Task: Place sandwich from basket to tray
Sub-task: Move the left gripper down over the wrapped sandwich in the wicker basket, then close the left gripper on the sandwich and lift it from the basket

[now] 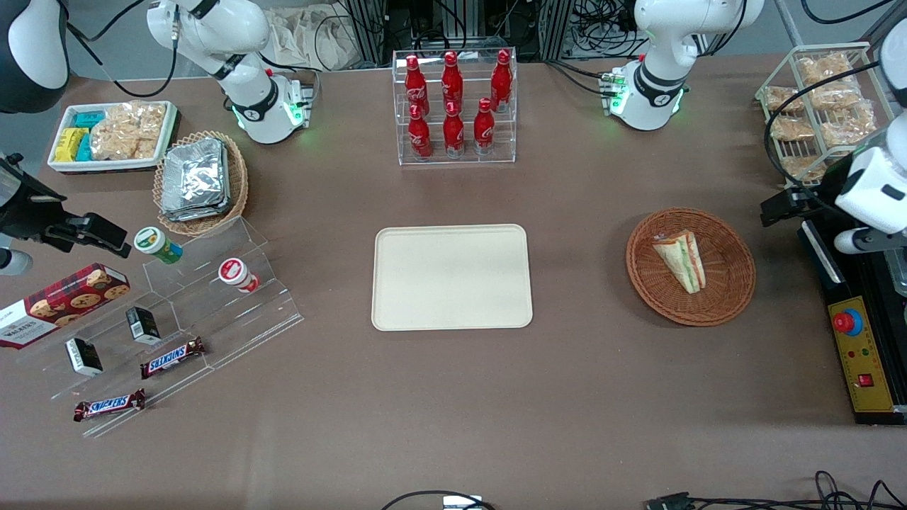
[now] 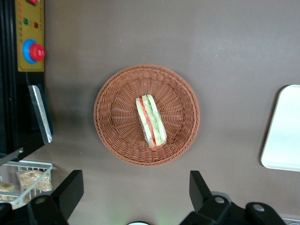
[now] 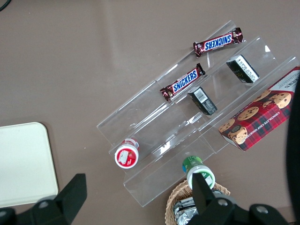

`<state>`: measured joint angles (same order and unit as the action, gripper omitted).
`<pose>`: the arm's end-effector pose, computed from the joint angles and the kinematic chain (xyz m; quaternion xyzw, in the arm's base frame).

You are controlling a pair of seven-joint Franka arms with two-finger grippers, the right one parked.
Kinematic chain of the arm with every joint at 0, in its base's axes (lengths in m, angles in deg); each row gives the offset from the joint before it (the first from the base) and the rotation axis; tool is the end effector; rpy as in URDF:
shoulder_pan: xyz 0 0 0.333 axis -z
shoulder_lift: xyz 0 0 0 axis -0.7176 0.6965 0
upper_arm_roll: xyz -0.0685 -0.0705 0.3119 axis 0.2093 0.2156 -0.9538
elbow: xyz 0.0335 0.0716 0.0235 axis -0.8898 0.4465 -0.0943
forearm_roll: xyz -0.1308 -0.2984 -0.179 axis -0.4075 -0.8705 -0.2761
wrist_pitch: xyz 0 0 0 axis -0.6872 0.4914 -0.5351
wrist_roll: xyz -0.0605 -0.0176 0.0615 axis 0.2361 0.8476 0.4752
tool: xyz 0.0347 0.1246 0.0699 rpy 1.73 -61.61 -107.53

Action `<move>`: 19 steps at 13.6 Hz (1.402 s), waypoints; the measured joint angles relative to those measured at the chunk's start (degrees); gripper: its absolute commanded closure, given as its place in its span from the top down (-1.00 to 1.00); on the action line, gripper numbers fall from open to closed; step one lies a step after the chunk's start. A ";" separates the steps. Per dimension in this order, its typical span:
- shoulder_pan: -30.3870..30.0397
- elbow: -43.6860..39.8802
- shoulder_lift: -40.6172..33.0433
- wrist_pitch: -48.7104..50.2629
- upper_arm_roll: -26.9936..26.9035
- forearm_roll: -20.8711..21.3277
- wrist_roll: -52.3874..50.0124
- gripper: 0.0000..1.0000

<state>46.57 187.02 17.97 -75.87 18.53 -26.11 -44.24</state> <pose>0.5251 -0.0034 0.5336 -0.9963 -0.0574 0.0597 0.0227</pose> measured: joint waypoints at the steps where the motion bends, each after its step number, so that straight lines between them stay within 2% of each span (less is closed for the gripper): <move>1: 0.00 3.13 -0.85 -1.78 0.00 0.00 -1.21 1.00; 4: 0.00 12.76 -3.20 -8.31 0.01 0.00 -4.96 1.00; 9: 0.27 29.72 -5.44 -25.21 1.35 0.08 -10.56 1.00; 14: 0.32 38.27 -4.47 -37.85 1.98 1.90 -12.52 1.00; 19: 0.09 44.69 1.70 -52.96 1.90 2.15 -12.82 1.00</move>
<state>46.67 231.71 19.67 -128.84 20.43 -23.97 -57.06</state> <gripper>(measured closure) 0.000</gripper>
